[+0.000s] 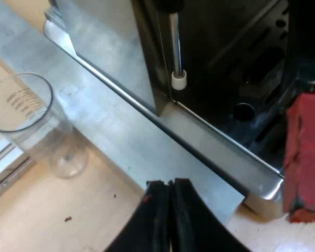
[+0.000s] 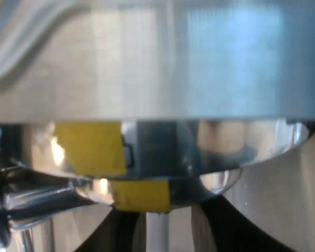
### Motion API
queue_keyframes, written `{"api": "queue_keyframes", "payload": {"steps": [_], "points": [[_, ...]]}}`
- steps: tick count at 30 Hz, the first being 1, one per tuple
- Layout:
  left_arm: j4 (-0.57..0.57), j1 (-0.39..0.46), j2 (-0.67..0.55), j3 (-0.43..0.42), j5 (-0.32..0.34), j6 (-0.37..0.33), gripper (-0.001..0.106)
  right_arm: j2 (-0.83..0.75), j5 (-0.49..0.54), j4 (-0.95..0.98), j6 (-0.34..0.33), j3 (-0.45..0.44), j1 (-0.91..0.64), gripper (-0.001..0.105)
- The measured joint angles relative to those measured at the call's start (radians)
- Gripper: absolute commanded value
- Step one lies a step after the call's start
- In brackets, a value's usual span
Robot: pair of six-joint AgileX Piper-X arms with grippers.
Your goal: Put the handle in the coffee machine
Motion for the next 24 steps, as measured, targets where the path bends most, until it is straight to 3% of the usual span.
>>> {"api": "queue_keyframes", "payload": {"steps": [5, 6, 7, 10, 17, 24], "points": [[0.0, -0.053, 0.0, 0.0, -0.021, 0.002, 0.001, 0.0, 0.0, 0.0, 0.0, 0.0, 0.0, 0.024], [-0.002, -0.109, 0.0, 0.0, -0.091, 0.004, 0.001, 0.0, 0.0, 0.0, 0.0, 0.0, 0.0, 0.024], [-0.002, -0.127, 0.0, 0.0, -0.112, 0.004, 0.001, 0.0, 0.0, 0.0, 0.0, 0.0, 0.0, 0.024], [0.012, -0.148, 0.0, 0.0, -0.127, 0.004, 0.001, 0.0, 0.0, 0.0, -0.011, 0.0, 0.0, 0.024], [0.082, -0.148, 0.0, 0.0, -0.121, 0.001, 0.001, 0.0, 0.002, 0.0, -0.038, 0.0, -0.001, 0.024], [0.158, -0.148, 0.0, 0.0, -0.052, 0.0, 0.001, 0.0, 0.004, 0.0, -0.044, 0.0, -0.002, 0.024]]}}
